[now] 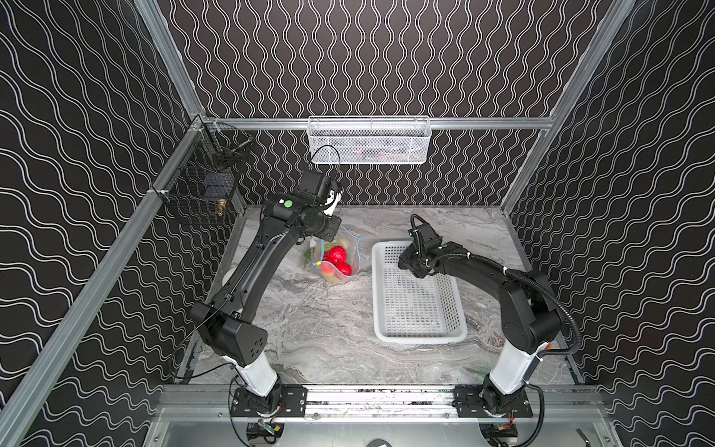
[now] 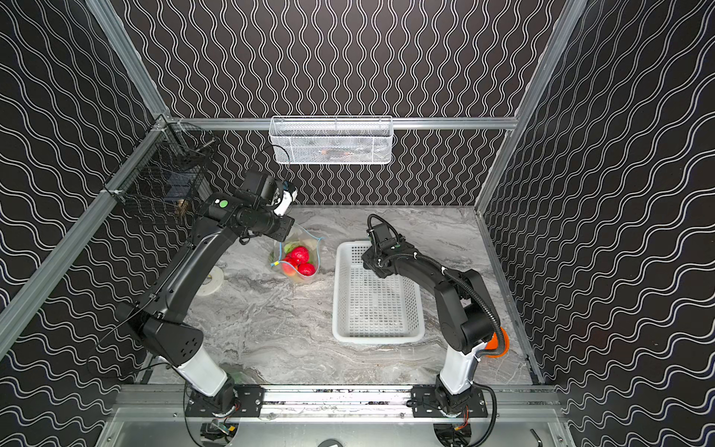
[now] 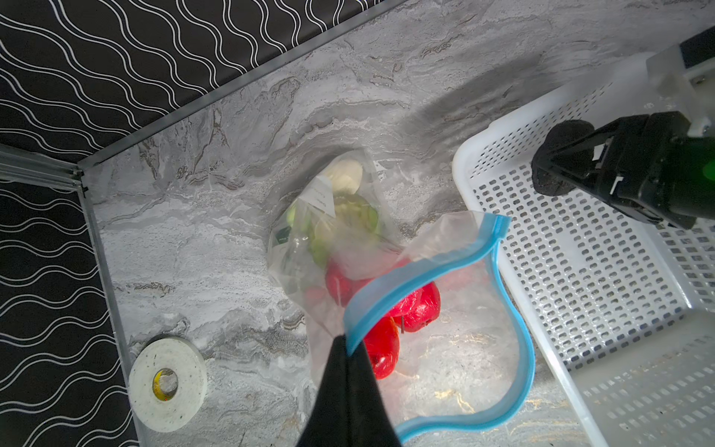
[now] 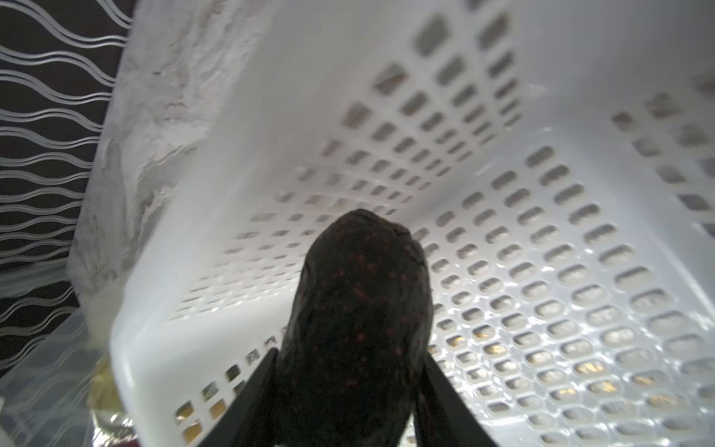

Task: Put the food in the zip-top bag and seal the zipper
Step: 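Lift the dark brown avocado out of the basket with the right gripper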

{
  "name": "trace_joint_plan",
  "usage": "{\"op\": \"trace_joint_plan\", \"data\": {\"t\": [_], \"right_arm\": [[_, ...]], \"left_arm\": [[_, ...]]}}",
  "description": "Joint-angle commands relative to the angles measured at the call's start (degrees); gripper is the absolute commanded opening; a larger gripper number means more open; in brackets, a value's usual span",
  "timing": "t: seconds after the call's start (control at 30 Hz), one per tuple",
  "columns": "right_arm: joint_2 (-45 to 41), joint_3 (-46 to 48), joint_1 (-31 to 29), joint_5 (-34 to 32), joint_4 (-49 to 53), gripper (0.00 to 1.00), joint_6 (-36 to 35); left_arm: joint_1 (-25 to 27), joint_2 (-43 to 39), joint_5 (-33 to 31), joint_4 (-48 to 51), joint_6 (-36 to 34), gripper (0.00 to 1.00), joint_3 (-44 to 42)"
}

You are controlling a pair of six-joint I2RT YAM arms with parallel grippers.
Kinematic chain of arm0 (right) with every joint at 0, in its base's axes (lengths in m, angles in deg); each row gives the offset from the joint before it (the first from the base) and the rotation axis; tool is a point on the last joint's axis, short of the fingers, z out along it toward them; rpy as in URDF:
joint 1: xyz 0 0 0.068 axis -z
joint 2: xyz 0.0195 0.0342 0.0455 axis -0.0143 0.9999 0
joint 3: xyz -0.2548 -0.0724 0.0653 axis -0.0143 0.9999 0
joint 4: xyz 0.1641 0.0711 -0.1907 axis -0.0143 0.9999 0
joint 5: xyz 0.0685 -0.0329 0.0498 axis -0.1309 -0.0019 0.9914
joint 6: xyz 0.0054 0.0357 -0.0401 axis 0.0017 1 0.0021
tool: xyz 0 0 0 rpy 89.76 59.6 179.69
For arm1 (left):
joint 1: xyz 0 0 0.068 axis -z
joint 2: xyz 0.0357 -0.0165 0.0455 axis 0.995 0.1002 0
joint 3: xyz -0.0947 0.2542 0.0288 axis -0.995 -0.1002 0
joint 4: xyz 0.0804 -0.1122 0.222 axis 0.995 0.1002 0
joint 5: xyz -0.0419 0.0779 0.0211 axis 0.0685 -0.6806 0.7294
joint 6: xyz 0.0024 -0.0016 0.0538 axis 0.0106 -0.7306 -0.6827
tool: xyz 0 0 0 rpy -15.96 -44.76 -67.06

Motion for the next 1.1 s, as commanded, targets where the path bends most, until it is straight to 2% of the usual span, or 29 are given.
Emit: {"op": "trace_joint_plan", "data": {"t": [0.0,0.5,0.7,1.07], "right_arm": [[-0.7,0.6,0.1,1.9,-2.2,0.31,-1.9],[-7.2,5.7,0.0,5.5,-11.6,0.28,-6.4],[-8.5,4.0,-0.3,2.9,-8.7,0.24,-5.0],[-13.5,6.6,-1.2,5.8,-18.2,0.23,-6.3]], "left_arm": [[-0.1,0.0,0.6,-0.5,0.2,0.0,0.3],[-0.1,0.1,0.6,-0.6,0.2,0.0,0.0],[-0.1,0.6,0.9,-0.3,0.3,0.0,0.5],[-0.2,0.3,0.4,-0.6,0.2,0.0,0.0]]}}
